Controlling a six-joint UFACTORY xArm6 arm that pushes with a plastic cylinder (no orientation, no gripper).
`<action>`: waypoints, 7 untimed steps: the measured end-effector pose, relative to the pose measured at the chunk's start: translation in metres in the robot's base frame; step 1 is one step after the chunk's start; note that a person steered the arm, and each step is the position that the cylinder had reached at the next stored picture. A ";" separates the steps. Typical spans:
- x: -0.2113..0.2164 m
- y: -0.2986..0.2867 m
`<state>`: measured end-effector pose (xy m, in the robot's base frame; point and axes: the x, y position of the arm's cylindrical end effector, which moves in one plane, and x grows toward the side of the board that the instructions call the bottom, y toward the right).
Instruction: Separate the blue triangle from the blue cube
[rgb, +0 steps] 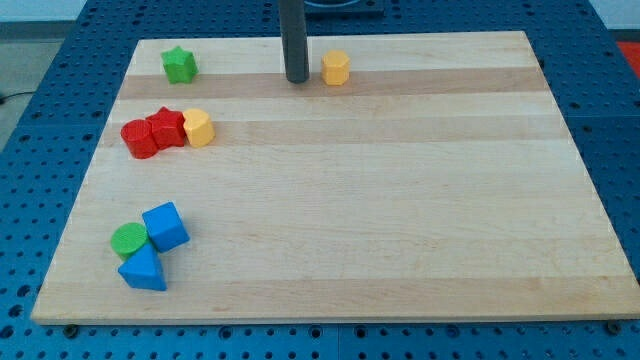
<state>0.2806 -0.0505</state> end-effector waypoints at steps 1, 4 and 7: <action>0.000 0.000; 0.001 -0.033; 0.049 -0.076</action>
<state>0.3299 -0.1266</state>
